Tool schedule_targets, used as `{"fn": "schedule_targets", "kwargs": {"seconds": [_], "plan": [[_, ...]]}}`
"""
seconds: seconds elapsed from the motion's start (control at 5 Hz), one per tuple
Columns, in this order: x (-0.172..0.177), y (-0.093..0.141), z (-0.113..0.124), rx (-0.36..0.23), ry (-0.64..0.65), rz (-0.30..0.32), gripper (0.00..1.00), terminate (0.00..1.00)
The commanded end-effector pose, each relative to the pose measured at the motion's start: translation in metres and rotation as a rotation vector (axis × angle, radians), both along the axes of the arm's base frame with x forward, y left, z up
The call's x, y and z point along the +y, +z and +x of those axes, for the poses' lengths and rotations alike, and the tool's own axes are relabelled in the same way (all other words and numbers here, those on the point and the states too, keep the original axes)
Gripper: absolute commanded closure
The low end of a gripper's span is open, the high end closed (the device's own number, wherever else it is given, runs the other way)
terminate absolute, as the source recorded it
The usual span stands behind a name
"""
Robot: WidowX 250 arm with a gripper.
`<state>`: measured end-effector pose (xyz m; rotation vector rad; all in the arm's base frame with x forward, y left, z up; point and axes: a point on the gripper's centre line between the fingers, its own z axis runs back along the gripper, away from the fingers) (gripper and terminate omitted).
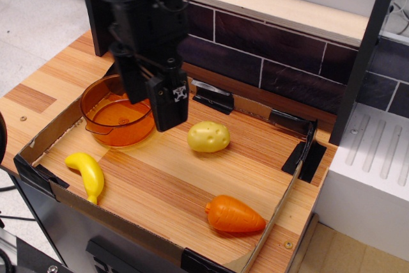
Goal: Put potato in pot
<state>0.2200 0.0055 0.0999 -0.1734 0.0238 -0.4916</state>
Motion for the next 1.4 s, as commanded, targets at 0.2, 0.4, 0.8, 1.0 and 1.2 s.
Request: {"fn": "schedule_targets", "kwargs": {"seconds": [0.2, 0.4, 0.8, 1.0, 1.2], "plan": [[0.003, -0.026, 0.040, -0.137, -0.099, -0.057, 0.00, 0.00], [-0.002, -0.035, 0.040, -0.226, -0.083, -0.038, 0.00, 0.00], [-0.006, -0.055, 0.054, -0.220, -0.093, -0.017, 0.00, 0.00], [-0.008, -0.056, 0.060, -0.225, -0.082, -0.009, 0.00, 0.00], [-0.011, -0.071, 0.063, -0.219, -0.091, 0.017, 0.00, 0.00]]}}
